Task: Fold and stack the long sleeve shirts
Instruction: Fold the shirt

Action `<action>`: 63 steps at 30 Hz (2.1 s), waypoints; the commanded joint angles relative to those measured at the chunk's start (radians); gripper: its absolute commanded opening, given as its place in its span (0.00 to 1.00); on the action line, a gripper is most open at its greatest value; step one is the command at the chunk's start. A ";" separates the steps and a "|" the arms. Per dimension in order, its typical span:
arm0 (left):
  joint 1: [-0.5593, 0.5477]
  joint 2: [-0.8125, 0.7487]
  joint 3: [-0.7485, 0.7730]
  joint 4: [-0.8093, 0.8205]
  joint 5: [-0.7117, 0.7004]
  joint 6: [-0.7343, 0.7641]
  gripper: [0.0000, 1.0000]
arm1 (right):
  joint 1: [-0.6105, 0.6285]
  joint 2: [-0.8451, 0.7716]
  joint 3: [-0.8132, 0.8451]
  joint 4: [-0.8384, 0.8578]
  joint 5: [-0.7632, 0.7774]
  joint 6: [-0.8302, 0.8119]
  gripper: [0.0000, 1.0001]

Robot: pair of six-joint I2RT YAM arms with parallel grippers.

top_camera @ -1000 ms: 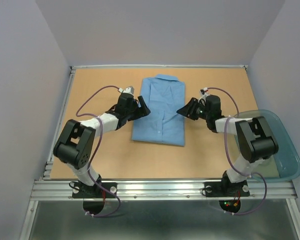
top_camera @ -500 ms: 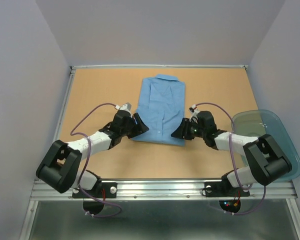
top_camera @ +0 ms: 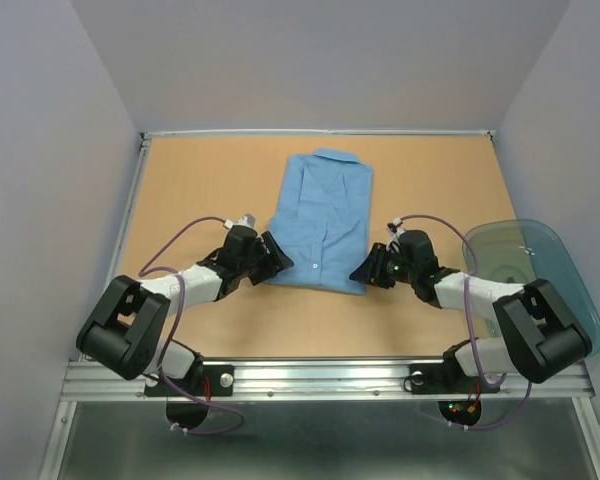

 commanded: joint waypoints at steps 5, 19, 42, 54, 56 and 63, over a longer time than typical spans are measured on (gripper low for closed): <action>-0.109 -0.204 0.104 -0.106 -0.019 0.072 0.72 | 0.087 -0.006 0.132 0.186 -0.183 0.079 0.38; -0.072 0.023 0.020 -0.045 -0.102 0.005 0.36 | 0.222 0.451 0.237 0.519 -0.241 0.192 0.38; 0.048 0.114 -0.044 0.026 -0.042 0.028 0.18 | -0.229 0.311 -0.108 0.504 -0.438 0.139 0.38; 0.095 0.226 0.292 -0.112 -0.196 0.239 0.51 | -0.135 -0.087 0.046 -0.132 -0.145 -0.194 0.41; 0.095 0.194 0.334 -0.129 -0.197 0.252 0.69 | -0.019 -0.113 0.111 -0.210 -0.020 -0.232 0.44; 0.094 -0.105 0.317 -0.241 -0.315 0.290 0.86 | 0.084 -0.127 0.230 -0.284 0.301 -0.218 0.53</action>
